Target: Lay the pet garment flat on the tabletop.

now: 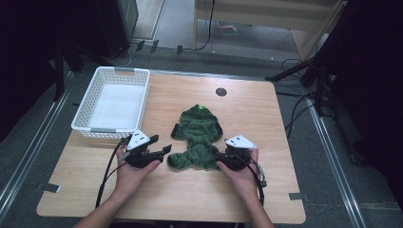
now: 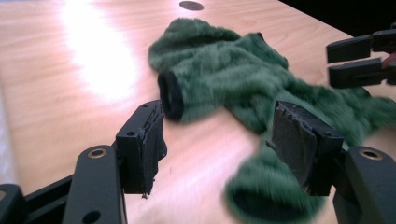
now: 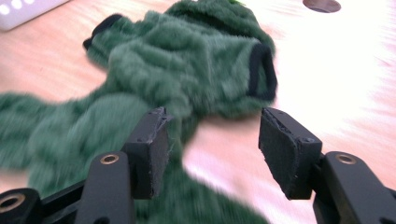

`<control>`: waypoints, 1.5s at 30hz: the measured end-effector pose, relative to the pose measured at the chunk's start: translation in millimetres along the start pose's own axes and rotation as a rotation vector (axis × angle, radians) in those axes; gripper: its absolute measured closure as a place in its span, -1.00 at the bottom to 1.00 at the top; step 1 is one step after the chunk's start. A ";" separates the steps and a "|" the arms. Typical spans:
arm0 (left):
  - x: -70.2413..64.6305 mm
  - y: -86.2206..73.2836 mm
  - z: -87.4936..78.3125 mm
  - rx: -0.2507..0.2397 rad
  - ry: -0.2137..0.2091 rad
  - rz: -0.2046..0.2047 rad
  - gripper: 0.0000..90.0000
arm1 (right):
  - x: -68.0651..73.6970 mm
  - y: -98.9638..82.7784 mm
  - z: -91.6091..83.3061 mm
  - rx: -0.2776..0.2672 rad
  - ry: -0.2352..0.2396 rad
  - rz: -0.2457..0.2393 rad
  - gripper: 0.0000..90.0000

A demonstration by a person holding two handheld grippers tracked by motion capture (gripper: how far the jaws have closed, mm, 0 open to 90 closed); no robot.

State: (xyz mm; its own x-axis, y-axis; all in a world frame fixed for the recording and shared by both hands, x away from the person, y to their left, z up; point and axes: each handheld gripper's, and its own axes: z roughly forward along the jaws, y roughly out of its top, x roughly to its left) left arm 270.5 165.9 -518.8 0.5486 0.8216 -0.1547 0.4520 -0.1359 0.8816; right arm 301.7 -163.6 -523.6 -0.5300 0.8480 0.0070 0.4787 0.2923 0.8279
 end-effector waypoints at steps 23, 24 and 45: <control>101.8 -72.7 -119.4 -0.013 0.307 -0.139 -0.33 | -58.3 -72.0 -79.9 -0.002 -0.091 0.190 -0.68; 107.6 -75.3 -123.5 -0.012 0.316 -0.157 -0.35 | -60.8 -75.8 -81.5 0.004 -0.095 0.190 -0.70; 162.3 -89.2 -165.4 -0.127 0.293 -0.302 -1.00 | -104.1 -101.7 -110.7 -0.079 -0.205 0.307 -1.00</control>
State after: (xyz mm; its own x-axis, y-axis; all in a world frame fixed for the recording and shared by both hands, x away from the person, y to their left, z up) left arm 202.9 403.0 -548.8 0.1739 0.9388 -0.2974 0.4617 0.1890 0.8667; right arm 230.7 -330.6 -546.4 -0.2156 0.9640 0.1555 0.5337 -0.0171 0.8455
